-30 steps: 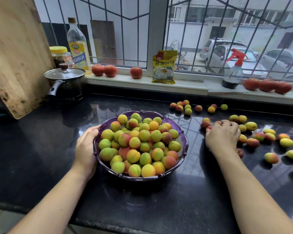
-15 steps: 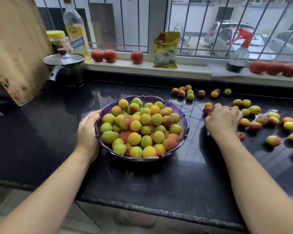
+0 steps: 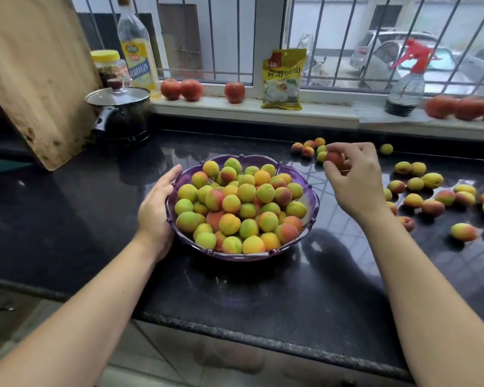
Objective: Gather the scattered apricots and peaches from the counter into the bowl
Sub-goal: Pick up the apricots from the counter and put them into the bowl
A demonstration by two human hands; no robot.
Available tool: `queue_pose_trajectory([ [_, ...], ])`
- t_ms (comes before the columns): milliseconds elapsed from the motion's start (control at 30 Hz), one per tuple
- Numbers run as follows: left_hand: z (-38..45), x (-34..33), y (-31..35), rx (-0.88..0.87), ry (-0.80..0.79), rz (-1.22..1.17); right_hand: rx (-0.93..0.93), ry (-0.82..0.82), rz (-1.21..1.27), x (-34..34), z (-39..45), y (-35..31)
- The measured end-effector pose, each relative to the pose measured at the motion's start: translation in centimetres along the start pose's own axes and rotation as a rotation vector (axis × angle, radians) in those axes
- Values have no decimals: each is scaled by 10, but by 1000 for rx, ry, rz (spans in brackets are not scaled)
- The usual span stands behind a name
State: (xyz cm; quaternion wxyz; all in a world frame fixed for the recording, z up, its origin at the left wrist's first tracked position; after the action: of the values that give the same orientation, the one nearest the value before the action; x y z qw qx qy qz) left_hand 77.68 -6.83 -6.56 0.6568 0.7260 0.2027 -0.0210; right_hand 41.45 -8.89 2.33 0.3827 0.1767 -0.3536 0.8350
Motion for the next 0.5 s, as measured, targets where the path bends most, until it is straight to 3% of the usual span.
queue_pose_trajectory([
  [200,-22,3,0,-42,97,39,-13,-183,275,-22,-1,-14],
  [500,-35,14,-3,-35,100,-43,54,-247,323,-14,11,-55],
])
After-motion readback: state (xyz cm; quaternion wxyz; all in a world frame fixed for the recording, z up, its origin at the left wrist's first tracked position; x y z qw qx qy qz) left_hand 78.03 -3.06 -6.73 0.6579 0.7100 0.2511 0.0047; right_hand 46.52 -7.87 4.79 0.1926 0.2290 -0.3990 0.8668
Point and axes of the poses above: each hand's wrist, its own z-axis towards the middle knuckle, its own x-axis out of the back of the hand, y = z × x, the point moved 7 cm from there along z, towards the middle knuckle, and after that the axes turned 13 degrees about x, right-handed, at the moved point
